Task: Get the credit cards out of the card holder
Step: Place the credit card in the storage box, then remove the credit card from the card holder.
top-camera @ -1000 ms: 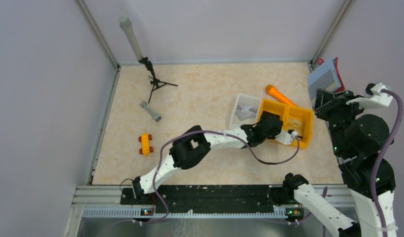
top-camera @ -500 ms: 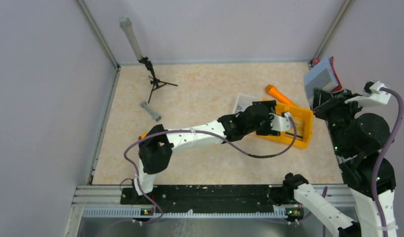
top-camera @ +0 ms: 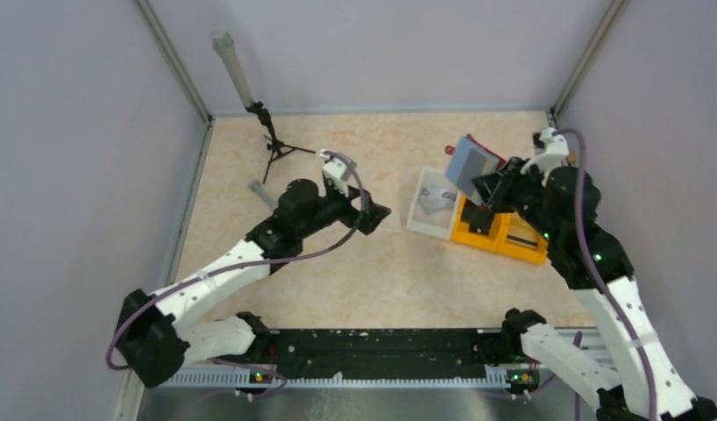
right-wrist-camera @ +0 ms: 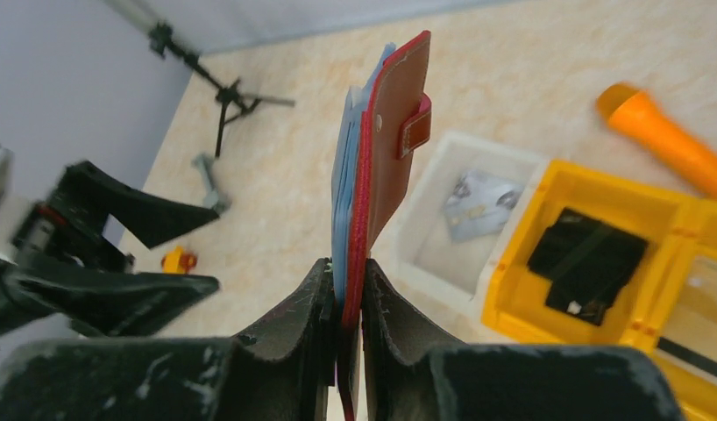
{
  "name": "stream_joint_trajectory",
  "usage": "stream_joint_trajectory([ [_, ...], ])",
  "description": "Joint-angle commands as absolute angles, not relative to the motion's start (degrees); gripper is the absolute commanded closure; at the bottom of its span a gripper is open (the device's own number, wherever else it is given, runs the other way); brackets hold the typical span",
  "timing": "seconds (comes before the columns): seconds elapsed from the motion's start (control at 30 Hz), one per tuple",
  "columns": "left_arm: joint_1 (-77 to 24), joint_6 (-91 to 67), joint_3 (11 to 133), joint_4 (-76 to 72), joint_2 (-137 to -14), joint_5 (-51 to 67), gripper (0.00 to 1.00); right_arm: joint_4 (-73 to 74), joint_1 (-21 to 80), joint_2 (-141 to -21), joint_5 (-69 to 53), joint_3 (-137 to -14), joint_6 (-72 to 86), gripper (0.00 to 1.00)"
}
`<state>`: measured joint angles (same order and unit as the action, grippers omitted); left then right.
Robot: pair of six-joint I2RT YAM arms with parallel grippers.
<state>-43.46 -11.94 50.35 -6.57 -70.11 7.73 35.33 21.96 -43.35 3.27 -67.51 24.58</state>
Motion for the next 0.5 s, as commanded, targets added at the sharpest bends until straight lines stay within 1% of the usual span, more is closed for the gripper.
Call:
stream_joint_trajectory([
  [0.0,-39.38,-29.38,41.70,-16.29,-58.32,21.64,0.01,23.98,21.72,-43.93,-14.61,-59.67,29.00,1.00],
  [0.2,-32.36,-39.32,33.98,-21.98,-51.49,31.97,0.01,8.00,21.71,-47.22,-31.00,-47.51,36.13,1.00],
  [0.33,-31.49,-42.93,31.33,-25.25,-48.77,34.89,0.01,-5.42,21.71,-50.43,-37.08,-40.62,41.96,1.00],
  [0.4,-31.55,-44.82,30.67,-25.98,-47.90,36.04,0.05,-8.66,21.71,-51.98,-38.32,-38.44,43.19,1.00],
  [0.47,-31.63,-45.33,30.54,-25.70,-47.66,37.10,0.13,-11.44,21.72,-53.18,-39.15,-36.75,44.37,1.00],
])
